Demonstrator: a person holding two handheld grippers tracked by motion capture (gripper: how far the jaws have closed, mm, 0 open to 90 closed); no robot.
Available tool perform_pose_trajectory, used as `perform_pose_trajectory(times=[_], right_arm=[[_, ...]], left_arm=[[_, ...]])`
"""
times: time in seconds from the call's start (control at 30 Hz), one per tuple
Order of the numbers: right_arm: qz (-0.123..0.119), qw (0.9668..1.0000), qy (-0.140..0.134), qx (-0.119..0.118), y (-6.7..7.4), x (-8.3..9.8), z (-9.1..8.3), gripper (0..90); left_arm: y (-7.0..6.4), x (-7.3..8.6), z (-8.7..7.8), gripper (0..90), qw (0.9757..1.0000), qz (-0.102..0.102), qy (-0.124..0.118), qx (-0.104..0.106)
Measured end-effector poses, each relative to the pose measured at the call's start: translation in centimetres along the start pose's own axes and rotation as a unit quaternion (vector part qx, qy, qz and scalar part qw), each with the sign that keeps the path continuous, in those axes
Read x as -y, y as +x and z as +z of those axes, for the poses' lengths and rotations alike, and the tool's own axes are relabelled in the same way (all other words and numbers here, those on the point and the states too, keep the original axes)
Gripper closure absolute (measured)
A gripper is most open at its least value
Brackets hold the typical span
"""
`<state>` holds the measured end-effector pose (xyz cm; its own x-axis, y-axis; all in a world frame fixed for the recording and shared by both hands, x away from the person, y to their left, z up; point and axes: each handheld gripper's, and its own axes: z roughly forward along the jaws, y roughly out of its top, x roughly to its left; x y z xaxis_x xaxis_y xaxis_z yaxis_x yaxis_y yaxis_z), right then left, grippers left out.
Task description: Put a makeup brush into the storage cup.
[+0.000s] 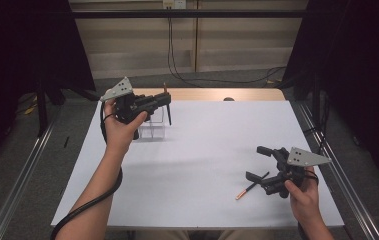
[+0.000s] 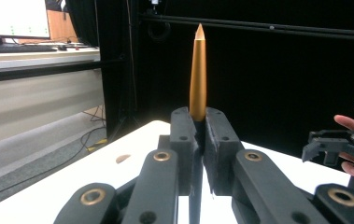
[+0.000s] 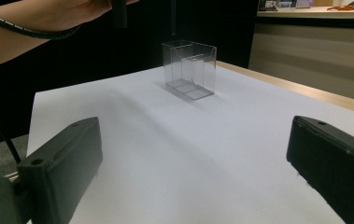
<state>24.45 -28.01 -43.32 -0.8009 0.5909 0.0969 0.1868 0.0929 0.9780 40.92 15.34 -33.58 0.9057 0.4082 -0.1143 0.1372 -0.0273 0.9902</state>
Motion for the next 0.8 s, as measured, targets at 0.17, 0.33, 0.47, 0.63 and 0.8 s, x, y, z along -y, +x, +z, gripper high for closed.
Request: perform_pose_trajectory(times=[0.17,0.33,0.47,0.63,0.8], right_arm=[[0.0,1.0,0.001,0.0,-0.1,0.0,-0.1,3.0],[-0.001,1.0,-0.001,0.001,-0.1,0.0,-0.1,3.1],[0.0,1.0,-0.002,0.001,-0.1,0.0,-0.1,3.0],[-0.001,1.0,-0.001,0.003,-0.1,0.0,-0.2,3.0],[-0.001,1.0,-0.003,0.002,-0.1,0.0,-0.2,3.0]], left_arm=[[0.6,-0.5,0.0,83.1,0.9999,0.002,0.002,-0.011],[1.3,-0.7,0.1,83.1,0.9996,0.004,0.01,-0.024],[1.8,-0.6,0.0,83.1,0.9994,-0.001,0.006,-0.033],[2.2,-0.7,-0.2,83.1,0.999,0.002,0.008,-0.043],[2.6,-0.9,-0.4,83.1,0.9986,0.006,0.007,-0.051]])
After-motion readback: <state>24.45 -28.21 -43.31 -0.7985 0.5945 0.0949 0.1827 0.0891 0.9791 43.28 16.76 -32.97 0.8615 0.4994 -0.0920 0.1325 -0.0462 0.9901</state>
